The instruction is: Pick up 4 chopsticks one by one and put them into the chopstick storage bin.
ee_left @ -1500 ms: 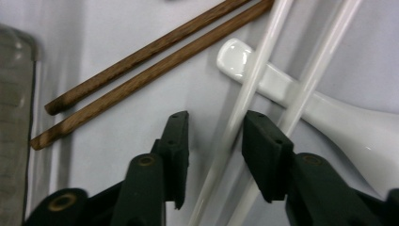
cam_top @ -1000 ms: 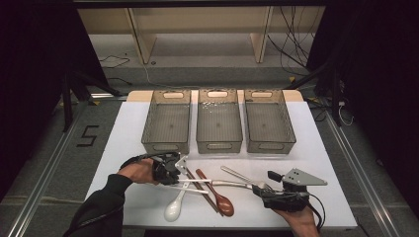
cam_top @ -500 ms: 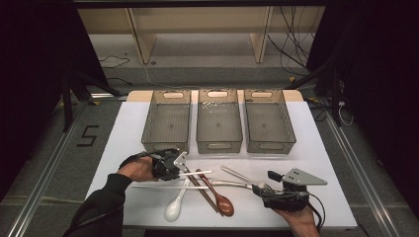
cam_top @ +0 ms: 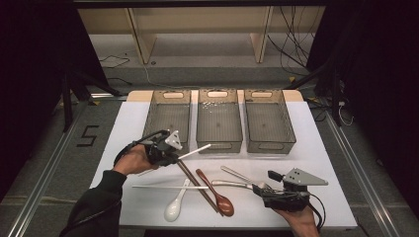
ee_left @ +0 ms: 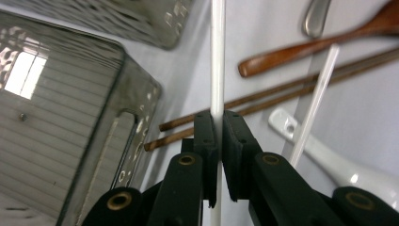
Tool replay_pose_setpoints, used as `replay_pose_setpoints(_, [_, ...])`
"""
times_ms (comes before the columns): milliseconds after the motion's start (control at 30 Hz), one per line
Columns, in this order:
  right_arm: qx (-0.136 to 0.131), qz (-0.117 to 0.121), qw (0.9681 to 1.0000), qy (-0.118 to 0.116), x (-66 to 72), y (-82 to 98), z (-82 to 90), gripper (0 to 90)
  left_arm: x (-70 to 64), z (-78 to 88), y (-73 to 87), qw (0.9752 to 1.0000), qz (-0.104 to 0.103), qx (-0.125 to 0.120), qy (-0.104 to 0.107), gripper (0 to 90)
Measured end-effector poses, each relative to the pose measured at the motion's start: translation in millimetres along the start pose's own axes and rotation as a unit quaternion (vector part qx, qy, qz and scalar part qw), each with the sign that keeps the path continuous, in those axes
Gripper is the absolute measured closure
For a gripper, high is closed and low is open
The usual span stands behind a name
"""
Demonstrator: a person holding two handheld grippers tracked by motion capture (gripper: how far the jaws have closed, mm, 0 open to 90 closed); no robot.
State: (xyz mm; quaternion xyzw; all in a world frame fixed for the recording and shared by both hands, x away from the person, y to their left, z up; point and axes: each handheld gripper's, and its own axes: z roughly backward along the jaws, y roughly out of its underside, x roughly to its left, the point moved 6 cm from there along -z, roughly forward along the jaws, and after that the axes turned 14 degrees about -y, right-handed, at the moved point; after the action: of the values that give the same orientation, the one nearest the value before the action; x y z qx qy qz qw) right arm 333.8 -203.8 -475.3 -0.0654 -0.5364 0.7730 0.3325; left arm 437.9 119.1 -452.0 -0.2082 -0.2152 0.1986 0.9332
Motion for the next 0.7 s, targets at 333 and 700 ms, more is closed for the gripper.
replay_pose_setpoints(333, [0.0, 0.001, 1.0, -0.001, 0.1, 0.0, 0.1, 24.0, 37.6, 17.5, -17.0, 0.9909, 0.13, -0.033, -0.011, 84.6])
replay_pose_setpoints(700, [-0.001, 0.002, 1.0, -0.002, 0.2, -0.1, 0.3, 24.0, 78.9, 25.8, -29.8, 0.9781, 0.198, -0.049, -0.042, 84.6])
